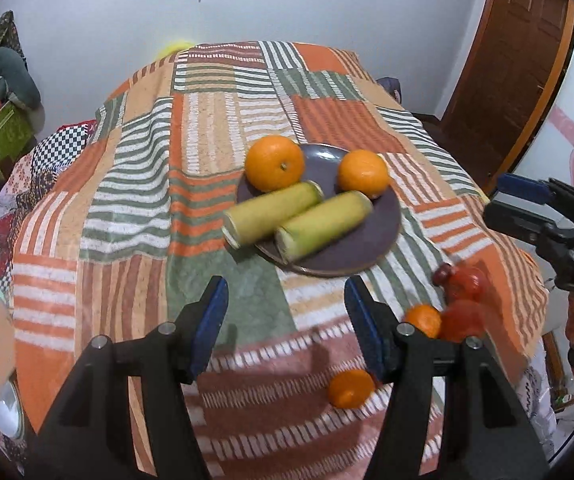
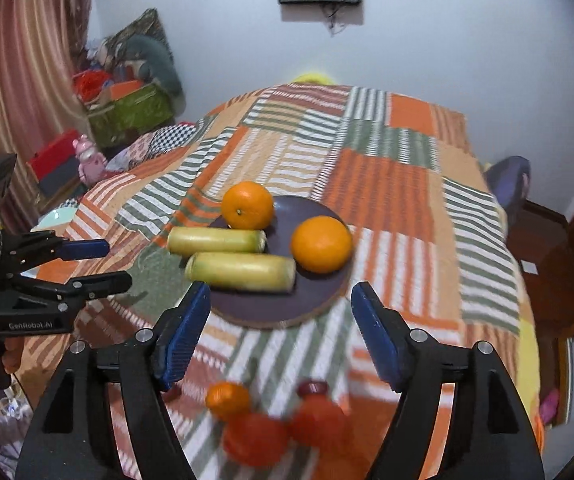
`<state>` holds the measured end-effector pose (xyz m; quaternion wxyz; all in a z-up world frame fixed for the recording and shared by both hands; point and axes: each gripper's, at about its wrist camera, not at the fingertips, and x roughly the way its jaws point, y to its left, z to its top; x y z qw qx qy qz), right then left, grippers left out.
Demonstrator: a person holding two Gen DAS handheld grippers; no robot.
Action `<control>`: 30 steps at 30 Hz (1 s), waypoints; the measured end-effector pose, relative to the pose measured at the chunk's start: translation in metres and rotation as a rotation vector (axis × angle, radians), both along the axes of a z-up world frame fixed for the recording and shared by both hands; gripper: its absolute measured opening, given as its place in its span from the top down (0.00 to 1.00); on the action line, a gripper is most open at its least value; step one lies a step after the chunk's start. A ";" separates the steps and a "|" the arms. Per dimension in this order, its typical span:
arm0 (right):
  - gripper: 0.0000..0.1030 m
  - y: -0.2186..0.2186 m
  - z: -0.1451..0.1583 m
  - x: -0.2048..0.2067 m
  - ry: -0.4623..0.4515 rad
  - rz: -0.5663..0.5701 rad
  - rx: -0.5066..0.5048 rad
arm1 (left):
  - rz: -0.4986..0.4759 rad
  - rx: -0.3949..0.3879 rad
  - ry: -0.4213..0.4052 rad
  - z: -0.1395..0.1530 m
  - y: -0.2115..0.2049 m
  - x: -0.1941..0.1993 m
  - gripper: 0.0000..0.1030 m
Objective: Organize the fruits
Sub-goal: 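Grasp a red tomato with the right tool while the left tool grasps a small tangerine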
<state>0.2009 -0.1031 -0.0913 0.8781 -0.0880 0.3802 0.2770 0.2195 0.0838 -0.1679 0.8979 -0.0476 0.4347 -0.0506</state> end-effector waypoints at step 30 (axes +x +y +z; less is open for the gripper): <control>0.44 -0.023 -0.082 -0.056 0.195 -0.059 0.025 | -0.064 -0.081 0.152 -0.066 -0.040 -0.044 0.55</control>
